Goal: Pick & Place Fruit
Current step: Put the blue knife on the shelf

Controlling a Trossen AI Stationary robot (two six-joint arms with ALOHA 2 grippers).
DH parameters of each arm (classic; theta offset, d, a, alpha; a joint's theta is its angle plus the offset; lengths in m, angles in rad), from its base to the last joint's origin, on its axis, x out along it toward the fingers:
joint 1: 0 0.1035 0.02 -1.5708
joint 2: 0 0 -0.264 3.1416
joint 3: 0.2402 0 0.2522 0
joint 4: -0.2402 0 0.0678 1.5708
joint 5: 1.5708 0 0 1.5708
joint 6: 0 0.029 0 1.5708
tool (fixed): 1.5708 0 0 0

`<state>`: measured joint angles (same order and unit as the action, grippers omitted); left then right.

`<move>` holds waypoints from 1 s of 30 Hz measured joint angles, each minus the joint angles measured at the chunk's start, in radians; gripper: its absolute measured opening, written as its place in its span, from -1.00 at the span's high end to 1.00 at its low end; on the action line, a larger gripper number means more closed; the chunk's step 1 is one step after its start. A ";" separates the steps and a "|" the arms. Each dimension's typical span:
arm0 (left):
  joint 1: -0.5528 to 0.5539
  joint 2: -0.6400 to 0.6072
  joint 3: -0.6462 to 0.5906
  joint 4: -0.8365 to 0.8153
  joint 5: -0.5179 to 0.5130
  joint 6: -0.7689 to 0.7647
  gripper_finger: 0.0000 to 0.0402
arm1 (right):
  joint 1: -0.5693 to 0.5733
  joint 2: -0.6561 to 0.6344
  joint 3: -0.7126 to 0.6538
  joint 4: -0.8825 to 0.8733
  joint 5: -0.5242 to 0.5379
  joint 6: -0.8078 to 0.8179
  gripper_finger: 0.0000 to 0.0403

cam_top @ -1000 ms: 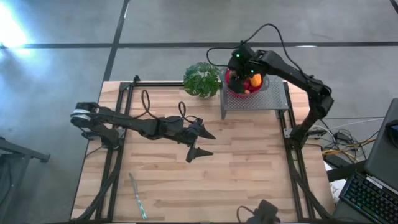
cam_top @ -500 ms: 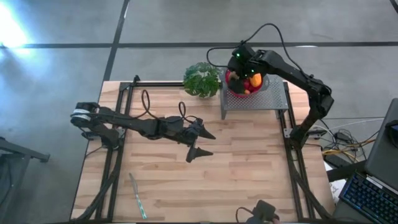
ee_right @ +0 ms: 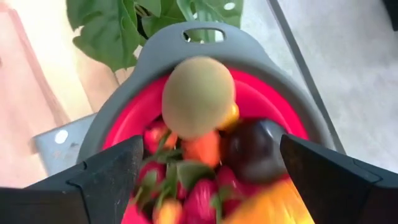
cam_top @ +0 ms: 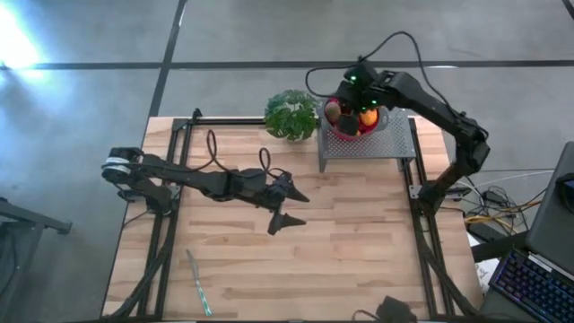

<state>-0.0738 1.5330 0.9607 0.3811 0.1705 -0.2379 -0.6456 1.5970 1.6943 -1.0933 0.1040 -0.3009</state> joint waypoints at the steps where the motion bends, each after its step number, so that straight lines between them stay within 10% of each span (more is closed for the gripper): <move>1: 0.000 0.000 0.000 -0.010 0.000 0.000 -0.81 | 0.001 -0.018 0.000 -0.014 0.000 0.008 -0.86; 15: -0.056 -0.002 0.076 -0.495 0.027 0.236 -0.81 | 0.251 -0.306 -0.106 -0.123 -0.007 0.156 -0.86; 30: -0.484 -0.004 0.185 -0.944 -0.150 0.095 -0.80 | 0.443 -0.466 -0.284 -0.122 -0.007 0.300 -0.86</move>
<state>-0.5576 1.5291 1.1454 -0.5633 0.0202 -0.1425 -0.2024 1.1315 1.4107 -1.2158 0.0971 -0.0006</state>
